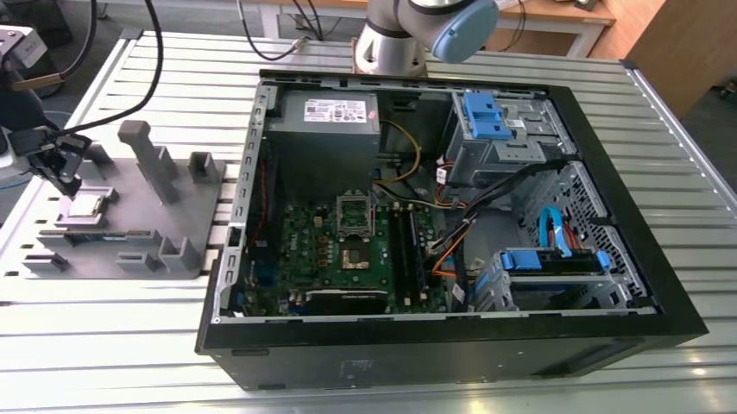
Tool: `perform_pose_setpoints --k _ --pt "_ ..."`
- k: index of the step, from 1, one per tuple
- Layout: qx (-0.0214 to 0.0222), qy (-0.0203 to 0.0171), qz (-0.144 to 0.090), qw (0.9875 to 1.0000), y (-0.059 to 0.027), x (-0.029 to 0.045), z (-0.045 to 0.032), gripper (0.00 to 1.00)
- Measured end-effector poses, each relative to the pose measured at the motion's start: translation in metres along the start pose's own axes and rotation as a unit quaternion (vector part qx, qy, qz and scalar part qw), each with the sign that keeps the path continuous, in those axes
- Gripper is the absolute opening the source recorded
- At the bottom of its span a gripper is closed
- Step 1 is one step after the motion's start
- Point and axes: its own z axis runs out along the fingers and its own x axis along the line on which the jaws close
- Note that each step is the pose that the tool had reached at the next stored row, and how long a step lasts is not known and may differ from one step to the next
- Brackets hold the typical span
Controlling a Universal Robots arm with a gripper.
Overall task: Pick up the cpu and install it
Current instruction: 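Pick up the cpu and move it towards the insertion slot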
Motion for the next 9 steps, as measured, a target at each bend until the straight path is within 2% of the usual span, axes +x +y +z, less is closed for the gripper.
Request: perform_pose_setpoints --k 9 --pt "0.0000 0.0000 0.000 1.0000 0.0000 0.0000 0.0001 0.11"
